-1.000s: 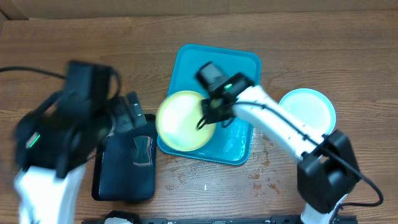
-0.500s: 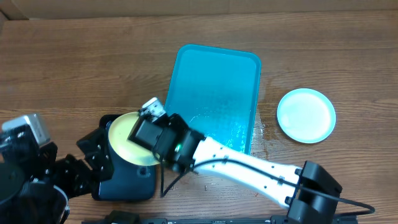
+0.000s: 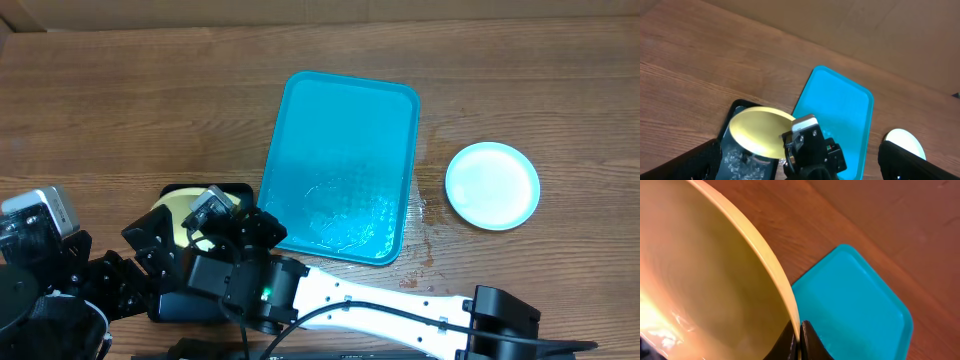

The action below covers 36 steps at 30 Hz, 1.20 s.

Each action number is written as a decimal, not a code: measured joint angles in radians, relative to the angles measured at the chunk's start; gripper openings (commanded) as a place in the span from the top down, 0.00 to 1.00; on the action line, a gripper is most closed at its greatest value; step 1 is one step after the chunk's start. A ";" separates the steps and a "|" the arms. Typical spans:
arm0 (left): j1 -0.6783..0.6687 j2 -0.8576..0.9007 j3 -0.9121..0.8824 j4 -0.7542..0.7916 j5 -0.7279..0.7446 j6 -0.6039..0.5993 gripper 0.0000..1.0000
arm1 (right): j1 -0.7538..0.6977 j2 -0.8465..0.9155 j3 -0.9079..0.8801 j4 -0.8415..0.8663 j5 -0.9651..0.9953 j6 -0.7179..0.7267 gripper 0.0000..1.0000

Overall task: Clean dirty plates on tray and stack at the side
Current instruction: 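Lift the yellow plate with the right gripper and tilt it over the black tray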

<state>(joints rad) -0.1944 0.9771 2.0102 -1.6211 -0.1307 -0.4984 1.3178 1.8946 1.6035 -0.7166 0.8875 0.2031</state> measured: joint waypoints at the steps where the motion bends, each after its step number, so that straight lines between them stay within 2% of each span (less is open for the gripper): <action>1: 0.000 0.000 0.000 0.000 0.000 0.000 0.00 | -0.001 0.000 0.000 0.001 0.010 -0.002 0.96; 13: 0.000 0.000 0.000 0.000 0.000 0.000 0.00 | 0.027 -0.085 0.000 0.143 0.163 -0.179 0.96; 36: 0.000 0.000 0.000 -0.003 0.000 0.000 0.00 | 0.040 -0.119 0.000 0.148 0.318 -0.263 0.96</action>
<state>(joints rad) -0.1944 0.9771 2.0102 -1.6241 -0.1307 -0.4984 1.3579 1.7756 1.6035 -0.5690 1.2053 -0.0597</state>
